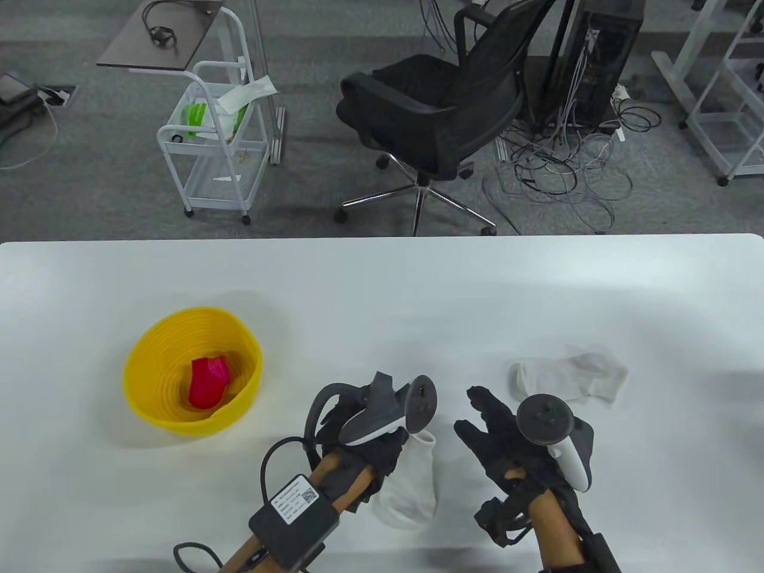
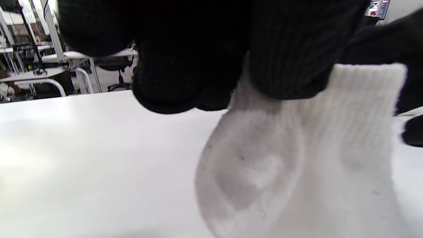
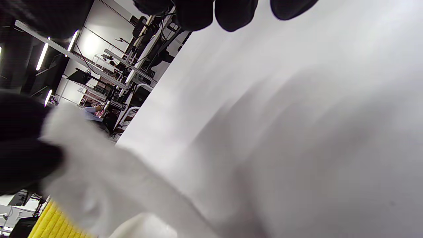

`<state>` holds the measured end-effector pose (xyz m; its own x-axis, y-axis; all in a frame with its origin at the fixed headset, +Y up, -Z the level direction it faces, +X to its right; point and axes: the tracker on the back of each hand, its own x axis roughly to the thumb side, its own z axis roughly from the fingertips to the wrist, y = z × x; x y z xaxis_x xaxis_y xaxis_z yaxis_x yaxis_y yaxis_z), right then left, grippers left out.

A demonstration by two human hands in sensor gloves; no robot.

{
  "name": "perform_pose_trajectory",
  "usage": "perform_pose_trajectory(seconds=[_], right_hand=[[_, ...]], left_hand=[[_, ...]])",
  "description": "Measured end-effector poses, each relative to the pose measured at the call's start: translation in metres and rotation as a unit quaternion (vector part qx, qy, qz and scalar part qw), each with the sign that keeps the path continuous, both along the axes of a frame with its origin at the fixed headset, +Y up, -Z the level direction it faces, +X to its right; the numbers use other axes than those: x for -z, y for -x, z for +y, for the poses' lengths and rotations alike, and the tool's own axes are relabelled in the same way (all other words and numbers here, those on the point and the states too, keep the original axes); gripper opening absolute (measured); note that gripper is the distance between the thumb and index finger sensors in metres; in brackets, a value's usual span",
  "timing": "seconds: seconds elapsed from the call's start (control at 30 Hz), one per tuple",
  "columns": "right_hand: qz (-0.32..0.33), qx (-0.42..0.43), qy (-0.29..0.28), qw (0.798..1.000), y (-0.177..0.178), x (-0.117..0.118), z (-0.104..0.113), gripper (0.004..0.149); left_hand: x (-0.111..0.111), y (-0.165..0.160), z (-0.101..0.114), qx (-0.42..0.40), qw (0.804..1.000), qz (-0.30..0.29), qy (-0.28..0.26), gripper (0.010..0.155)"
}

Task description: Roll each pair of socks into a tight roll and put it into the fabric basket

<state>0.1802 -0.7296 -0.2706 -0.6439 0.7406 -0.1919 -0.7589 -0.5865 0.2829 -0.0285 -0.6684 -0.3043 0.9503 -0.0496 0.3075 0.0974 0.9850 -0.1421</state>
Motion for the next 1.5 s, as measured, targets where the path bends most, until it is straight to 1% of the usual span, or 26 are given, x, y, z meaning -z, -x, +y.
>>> perform_pose_trajectory(seconds=[0.13,0.23,0.3,0.4,0.43,0.5,0.53,0.57,0.63,0.77,0.83,0.9,0.97,1.1,1.23,1.37,1.43,1.5], right_hand=[[0.002,-0.006,0.004,1.000,0.002,0.000,-0.003,0.081],[0.008,-0.011,0.011,1.000,0.005,0.001,-0.004,0.081],[0.011,-0.015,0.011,1.000,0.007,0.001,-0.004,0.081],[0.013,-0.015,0.012,1.000,0.007,0.001,-0.005,0.081],[0.015,-0.015,0.014,1.000,0.008,0.001,-0.005,0.081],[0.016,-0.016,0.015,1.000,0.008,0.001,-0.006,0.081],[0.017,-0.016,0.014,1.000,0.008,0.000,-0.006,0.082],[0.018,-0.016,0.013,1.000,0.007,-0.001,-0.007,0.082],[0.023,-0.016,0.014,1.000,0.008,-0.001,-0.007,0.082],[0.027,-0.015,0.015,0.999,0.008,-0.001,-0.007,0.083],[0.030,-0.015,0.017,0.999,0.009,0.000,-0.008,0.083],[0.031,-0.016,0.018,0.999,0.009,0.000,-0.008,0.083],[0.036,-0.019,0.018,0.999,0.010,-0.001,-0.008,0.083],[0.046,-0.025,0.017,0.998,0.013,-0.002,-0.009,0.084],[0.055,-0.030,0.008,0.998,0.015,-0.005,-0.008,0.084],[0.059,-0.033,-0.001,0.998,0.017,-0.006,-0.006,0.084],[0.059,-0.037,-0.003,0.998,0.018,-0.007,-0.006,0.084],[0.047,-0.047,-0.014,0.998,0.017,-0.007,-0.005,0.083]], left_hand=[[0.019,-0.002,-0.020,-0.013,1.000,0.007,-0.017,0.043],[0.032,-0.003,-0.034,-0.004,1.000,0.021,-0.001,0.043],[0.039,-0.002,-0.042,-0.009,0.999,0.032,0.000,0.043],[0.047,0.002,-0.052,0.004,0.999,0.051,0.005,0.043],[0.050,0.003,-0.056,0.007,0.999,0.054,0.004,0.045],[0.051,0.007,-0.063,0.002,0.998,0.059,0.016,0.055],[0.049,0.012,-0.065,-0.013,0.998,0.063,0.024,0.059],[0.048,0.015,-0.065,-0.021,0.998,0.064,0.019,0.062],[0.042,0.025,-0.059,-0.053,0.996,0.068,-0.001,0.065],[0.021,0.052,-0.045,-0.127,0.989,0.078,0.019,0.072],[0.004,0.070,-0.037,-0.181,0.980,0.077,0.029,0.075],[-0.008,0.081,-0.033,-0.212,0.974,0.075,0.028,0.075],[-0.025,0.094,-0.029,-0.244,0.967,0.074,0.030,0.076],[-0.052,0.104,-0.025,-0.276,0.958,0.057,0.045,0.076],[-0.073,0.104,-0.019,-0.325,0.942,0.027,0.075,0.076],[-0.076,0.105,-0.017,-0.349,0.934,0.016,0.075,0.076],[-0.074,0.107,-0.020,-0.349,0.934,0.019,0.077,0.076],[-0.072,0.109,-0.028,-0.349,0.932,0.026,0.092,0.076]])
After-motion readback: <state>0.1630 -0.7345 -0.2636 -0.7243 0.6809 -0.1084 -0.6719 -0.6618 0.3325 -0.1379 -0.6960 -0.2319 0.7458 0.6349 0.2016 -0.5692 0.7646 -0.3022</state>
